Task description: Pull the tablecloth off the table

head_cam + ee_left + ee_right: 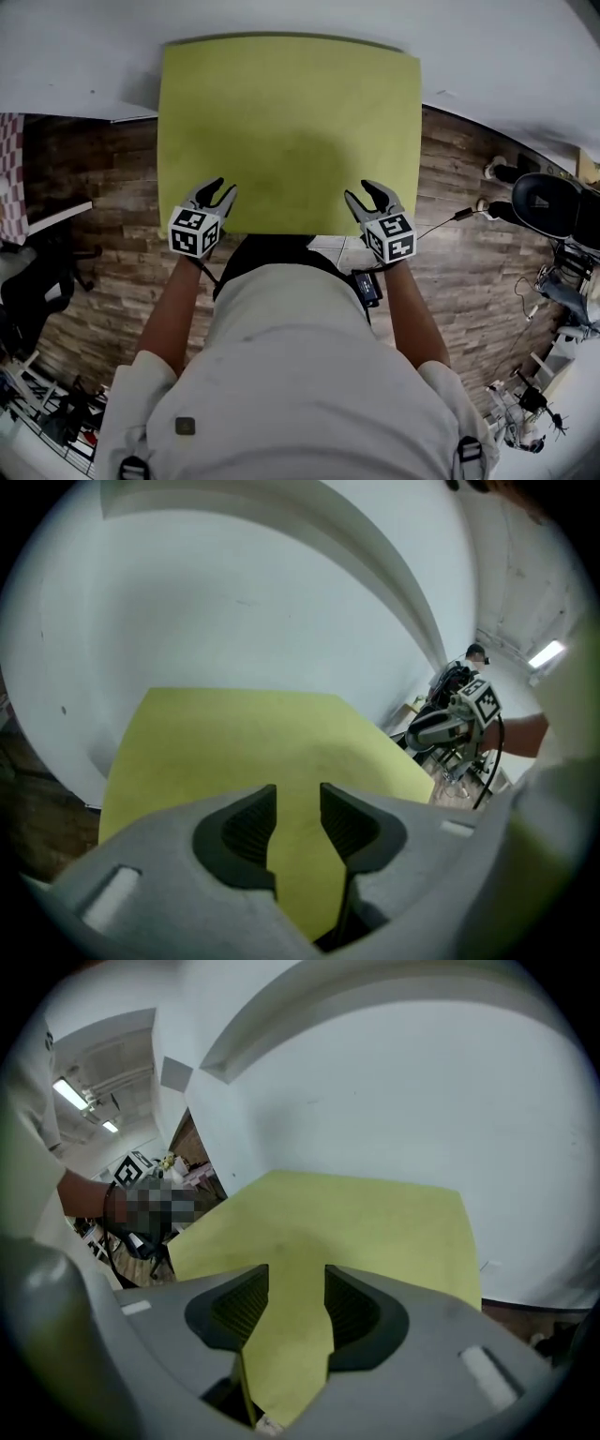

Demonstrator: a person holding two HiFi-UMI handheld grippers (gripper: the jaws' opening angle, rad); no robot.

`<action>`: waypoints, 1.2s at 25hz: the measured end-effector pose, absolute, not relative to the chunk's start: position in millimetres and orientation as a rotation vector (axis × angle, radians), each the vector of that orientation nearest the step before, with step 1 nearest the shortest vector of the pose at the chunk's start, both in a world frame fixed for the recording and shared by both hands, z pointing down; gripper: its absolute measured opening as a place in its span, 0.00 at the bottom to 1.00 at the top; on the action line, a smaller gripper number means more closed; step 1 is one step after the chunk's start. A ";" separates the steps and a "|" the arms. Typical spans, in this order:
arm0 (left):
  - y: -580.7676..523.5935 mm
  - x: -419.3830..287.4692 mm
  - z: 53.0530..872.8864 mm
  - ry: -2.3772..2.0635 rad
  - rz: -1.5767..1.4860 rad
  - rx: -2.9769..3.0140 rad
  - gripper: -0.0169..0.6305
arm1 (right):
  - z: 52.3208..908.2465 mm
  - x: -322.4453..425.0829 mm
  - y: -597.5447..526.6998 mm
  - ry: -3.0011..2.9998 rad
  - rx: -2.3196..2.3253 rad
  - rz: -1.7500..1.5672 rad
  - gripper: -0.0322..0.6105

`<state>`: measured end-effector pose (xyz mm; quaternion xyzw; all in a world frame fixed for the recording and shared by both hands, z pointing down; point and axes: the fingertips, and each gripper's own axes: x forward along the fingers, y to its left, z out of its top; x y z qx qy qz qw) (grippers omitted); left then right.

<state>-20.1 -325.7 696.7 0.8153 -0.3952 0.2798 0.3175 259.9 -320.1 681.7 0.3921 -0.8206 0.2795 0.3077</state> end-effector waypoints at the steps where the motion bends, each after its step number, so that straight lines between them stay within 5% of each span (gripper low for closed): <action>1: -325.6 -28.5 707.2 -1.048 0.764 2.125 0.26 | 692.7 260.9 -318.5 -2.139 1.024 0.752 0.37; 15: -317.4 -108.3 811.4 -1.088 1.116 1.861 0.54 | 800.3 289.2 -310.4 -1.786 0.940 0.791 0.61; 30: -310.9 -111.0 832.8 -1.125 1.172 1.854 0.56 | 832.4 292.4 -294.9 -1.700 0.940 0.779 0.59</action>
